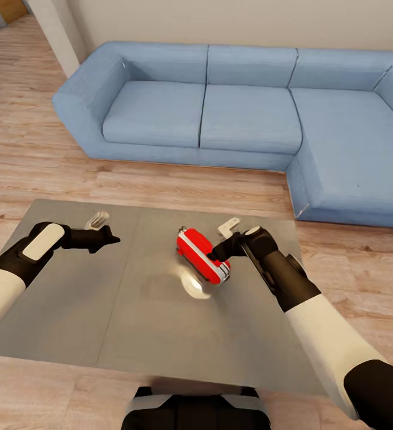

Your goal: Turn on the radio receiver that's on the table in the living room.

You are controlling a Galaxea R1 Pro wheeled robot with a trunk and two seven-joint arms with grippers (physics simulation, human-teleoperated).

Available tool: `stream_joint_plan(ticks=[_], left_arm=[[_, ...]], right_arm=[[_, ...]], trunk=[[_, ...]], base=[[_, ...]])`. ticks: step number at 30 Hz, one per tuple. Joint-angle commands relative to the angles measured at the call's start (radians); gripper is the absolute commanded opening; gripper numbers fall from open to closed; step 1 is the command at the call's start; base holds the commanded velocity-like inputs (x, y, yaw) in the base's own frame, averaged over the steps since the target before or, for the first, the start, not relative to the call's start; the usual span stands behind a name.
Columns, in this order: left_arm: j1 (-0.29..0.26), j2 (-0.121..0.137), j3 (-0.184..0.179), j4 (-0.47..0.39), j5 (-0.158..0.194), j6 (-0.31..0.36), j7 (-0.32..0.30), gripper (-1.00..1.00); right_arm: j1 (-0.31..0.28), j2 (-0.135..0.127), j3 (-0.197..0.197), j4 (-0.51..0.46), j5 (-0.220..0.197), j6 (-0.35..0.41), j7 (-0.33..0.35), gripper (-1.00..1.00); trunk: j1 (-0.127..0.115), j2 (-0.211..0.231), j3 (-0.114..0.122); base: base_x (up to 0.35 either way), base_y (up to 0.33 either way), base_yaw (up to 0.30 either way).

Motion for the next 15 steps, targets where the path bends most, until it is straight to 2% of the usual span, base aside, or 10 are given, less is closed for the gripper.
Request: stream_joint_plan(ticks=[1, 15], left_arm=[[0.0, 0.0, 0.0, 0.0, 0.0, 0.0, 0.0, -1.0], [0.0, 0.005, -0.002, -0.017, 0.0, 0.006, -0.002, -1.0]], right_arm=[[0.0, 0.0, 0.0, 0.0, 0.0, 0.0, 0.0, 1.0], [0.0, -0.001, 0.0, 0.001, -0.002, 0.003, 0.0, 1.0]], trunk=[[0.0, 0.0, 0.0], [0.0, 0.0, 0.0]], base=[[-0.34, 0.0, 0.0], [-0.346, 0.0, 0.0]])
